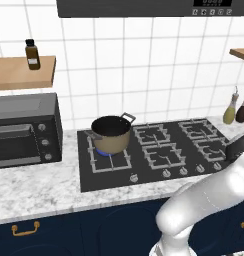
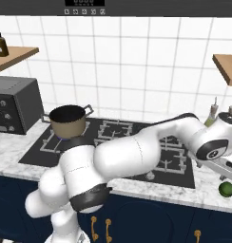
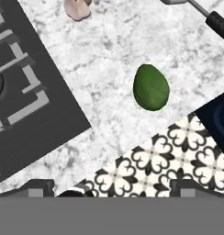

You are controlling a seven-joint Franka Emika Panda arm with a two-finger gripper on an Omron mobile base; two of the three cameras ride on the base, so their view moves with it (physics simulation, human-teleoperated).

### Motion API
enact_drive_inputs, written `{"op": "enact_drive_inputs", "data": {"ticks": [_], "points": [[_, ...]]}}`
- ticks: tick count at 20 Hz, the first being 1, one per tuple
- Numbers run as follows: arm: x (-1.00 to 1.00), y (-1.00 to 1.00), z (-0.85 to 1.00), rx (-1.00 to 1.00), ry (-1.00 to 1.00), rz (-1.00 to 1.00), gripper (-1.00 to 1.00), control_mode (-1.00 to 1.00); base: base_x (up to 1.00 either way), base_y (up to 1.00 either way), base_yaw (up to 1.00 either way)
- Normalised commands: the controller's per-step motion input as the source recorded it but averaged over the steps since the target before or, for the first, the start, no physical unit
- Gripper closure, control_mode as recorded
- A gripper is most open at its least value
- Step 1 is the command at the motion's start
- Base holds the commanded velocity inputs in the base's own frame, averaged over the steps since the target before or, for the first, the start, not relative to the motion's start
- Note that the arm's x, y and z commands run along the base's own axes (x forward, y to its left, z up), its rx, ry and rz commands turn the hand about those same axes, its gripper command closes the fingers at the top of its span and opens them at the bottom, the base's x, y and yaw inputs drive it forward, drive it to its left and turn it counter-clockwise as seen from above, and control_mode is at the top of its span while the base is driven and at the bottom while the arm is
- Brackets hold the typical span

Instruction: Put the avocado and garlic in the pot. Retrieve the spatula and lightly stir the vegetables in the pot.

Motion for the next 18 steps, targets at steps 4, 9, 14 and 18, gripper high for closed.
{"op": "enact_drive_inputs", "data": {"ticks": [4, 9, 14, 18], "points": [[0.03, -0.09, -0.44, -0.12, 0.17, -0.02, -1.0, -1.0, 0.0, 0.0, 0.0], [0.0, -0.08, -0.71, -0.12, 0.04, 0.0, -1.0, -1.0, 0.0, 0.0, 0.0], [0.09, -0.33, -0.38, -0.04, 0.0, 0.0, -1.0, -1.0, 0.0, 0.0, 0.0], [0.18, -0.32, -0.34, -0.01, 0.0, 0.0, -1.0, -1.0, 0.0, 0.0, 0.0]]}}
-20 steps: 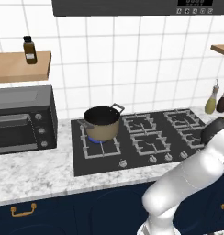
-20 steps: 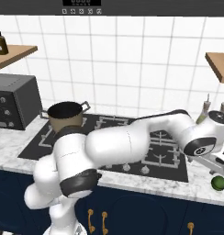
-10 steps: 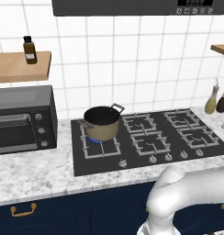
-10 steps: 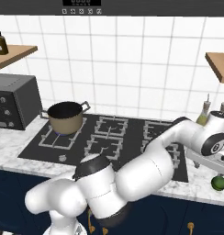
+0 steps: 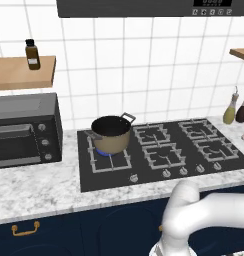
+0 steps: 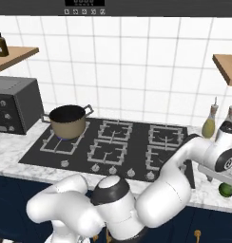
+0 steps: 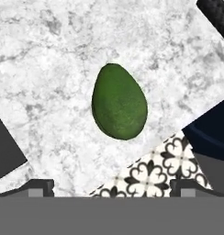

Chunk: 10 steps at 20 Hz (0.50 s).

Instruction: Put the avocado and garlic in the pot. Retrieve the spatula and lightly stir the vegetables in the pot.

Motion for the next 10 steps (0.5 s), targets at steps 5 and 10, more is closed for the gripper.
{"op": "enact_drive_inputs", "data": {"ticks": [5, 10], "points": [[0.29, -0.18, -0.27, 0.0, -0.01, 0.07, -1.0, -1.0, 0.0, 0.0, 0.0], [0.05, -0.39, -0.31, 0.0, 0.0, 0.01, -1.0, -1.0, 0.0, 0.0, 0.0]]}}
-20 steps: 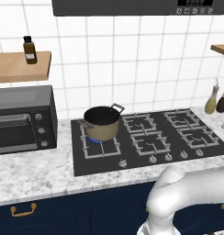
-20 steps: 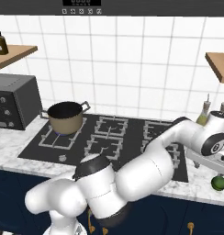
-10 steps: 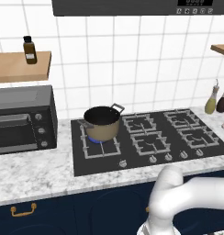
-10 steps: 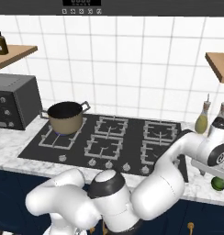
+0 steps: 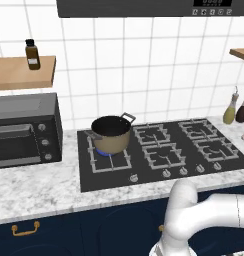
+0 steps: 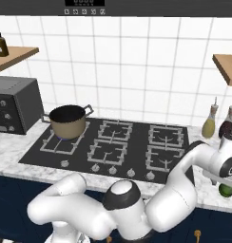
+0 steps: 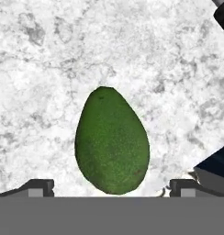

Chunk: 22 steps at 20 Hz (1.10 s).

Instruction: Put the avocado and garlic in the pot. Retrieve the spatula and lightly stir the vegetables in the pot.

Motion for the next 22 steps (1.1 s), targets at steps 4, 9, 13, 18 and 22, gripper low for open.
{"op": "enact_drive_inputs", "data": {"ticks": [4, 9, 13, 18, 22], "points": [[0.0, -0.27, -0.28, 0.0, 0.0, 0.05, -1.0, -1.0, 0.0, 0.0, 0.0], [0.13, -0.04, -0.26, 0.0, 0.0, 0.09, -1.0, -1.0, 0.0, 0.0, 0.0], [0.1, 0.23, -0.35, 0.02, 0.04, 0.17, 1.0, -1.0, 0.0, 0.0, 0.0], [0.0, 0.28, -0.29, 0.02, 0.02, 0.17, 1.0, -1.0, 0.0, 0.0, 0.0], [-0.13, 0.74, 0.02, 0.03, -0.03, 0.23, 1.0, -1.0, 0.0, 0.0, 0.0]]}}
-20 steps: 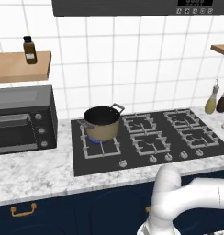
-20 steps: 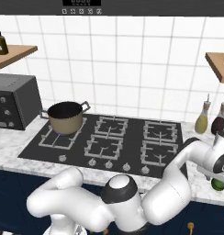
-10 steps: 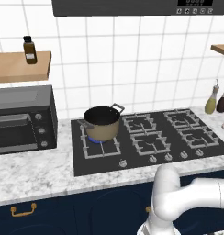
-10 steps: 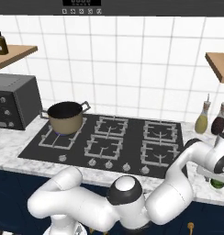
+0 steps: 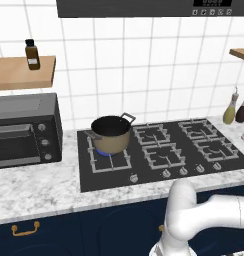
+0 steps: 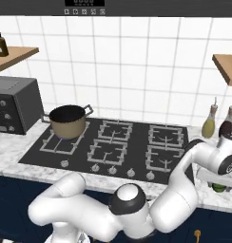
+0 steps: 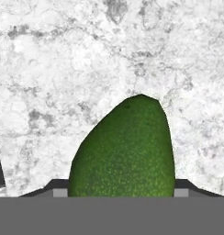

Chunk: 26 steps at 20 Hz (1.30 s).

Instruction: Put the avocado and garlic in the pot. Retrieve the spatula and lightly stir the vegetables in the pot.

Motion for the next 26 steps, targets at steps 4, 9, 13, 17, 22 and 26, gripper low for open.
{"op": "enact_drive_inputs", "data": {"ticks": [4, 9, 13, 17, 22, 26], "points": [[-0.11, 1.0, 0.34, 0.03, -0.01, 0.32, 1.0, -1.0, 0.0, 0.0, 0.0], [-0.02, 1.0, 0.63, 0.0, 0.0, 0.31, 1.0, -1.0, 0.0, 0.0, 0.0], [0.0, 1.0, 0.74, 0.03, 0.0, 0.3, 1.0, -1.0, 0.0, 0.0, 0.0], [0.0, 1.0, 0.69, 0.06, 0.0, 0.3, 1.0, -1.0, 0.0, 0.0, 0.0], [0.0, 1.0, 0.52, 0.07, 0.0, 0.27, 1.0, -1.0, 0.0, 0.0, 0.0], [0.02, 1.0, 0.36, 0.06, 0.0, 0.23, 1.0, -1.0, 0.0, 0.0, 0.0]]}}
